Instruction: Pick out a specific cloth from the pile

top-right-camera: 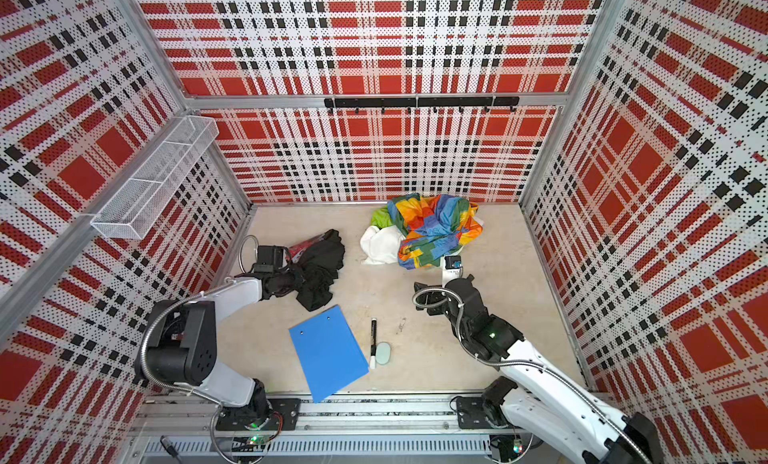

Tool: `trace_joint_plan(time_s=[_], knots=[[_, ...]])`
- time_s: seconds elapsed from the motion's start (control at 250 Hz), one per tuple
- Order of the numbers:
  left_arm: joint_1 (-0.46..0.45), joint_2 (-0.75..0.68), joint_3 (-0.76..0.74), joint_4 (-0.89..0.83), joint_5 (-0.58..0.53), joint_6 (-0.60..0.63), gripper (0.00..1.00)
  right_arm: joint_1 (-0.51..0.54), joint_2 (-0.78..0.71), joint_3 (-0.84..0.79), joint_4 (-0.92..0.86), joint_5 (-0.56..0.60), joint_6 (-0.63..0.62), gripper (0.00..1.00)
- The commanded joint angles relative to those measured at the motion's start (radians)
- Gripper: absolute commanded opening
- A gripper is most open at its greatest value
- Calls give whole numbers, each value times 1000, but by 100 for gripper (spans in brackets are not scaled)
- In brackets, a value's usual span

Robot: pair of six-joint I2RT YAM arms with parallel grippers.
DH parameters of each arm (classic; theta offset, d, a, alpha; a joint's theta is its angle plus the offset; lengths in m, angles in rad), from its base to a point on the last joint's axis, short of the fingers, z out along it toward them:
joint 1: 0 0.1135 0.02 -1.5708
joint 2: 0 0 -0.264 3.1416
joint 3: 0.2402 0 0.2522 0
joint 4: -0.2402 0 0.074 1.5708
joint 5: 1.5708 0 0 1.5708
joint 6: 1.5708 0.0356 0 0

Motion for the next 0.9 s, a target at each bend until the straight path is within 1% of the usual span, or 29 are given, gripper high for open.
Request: trace_joint_plan(time_s=[0.0,0.164,0.244,0.264,0.36,0.524,0.564,0.632,0.664,0.784,0.864,0.896], knots=[[0,60,2,117,29,-47,0,-1,-5,6,47,-5,1,100],[58,145,59,183,72,-88,0,0,-10,4,51,-5,-1,100],[76,174,113,193,66,-93,0,0,-12,-7,66,-5,-6,100],[79,183,129,192,63,-89,0,-1,-11,-11,71,-35,-8,100],[98,234,204,186,66,-94,0,-1,-6,-16,88,-59,-10,100],[115,306,280,192,90,-106,5,-1,-6,-14,78,-55,-11,100],[116,310,285,195,101,-108,8,-1,-10,-13,74,-50,-13,100],[116,291,267,205,104,-108,9,0,-14,-13,68,-45,-14,100],[116,273,249,219,111,-108,12,0,-14,-14,66,-44,-14,100],[114,185,188,247,128,-97,31,-2,-14,-21,71,-42,-13,100],[112,108,143,247,132,-88,40,-1,-12,-21,66,-38,-14,100],[112,71,121,248,127,-86,46,-1,-12,-17,61,-34,-14,100]])
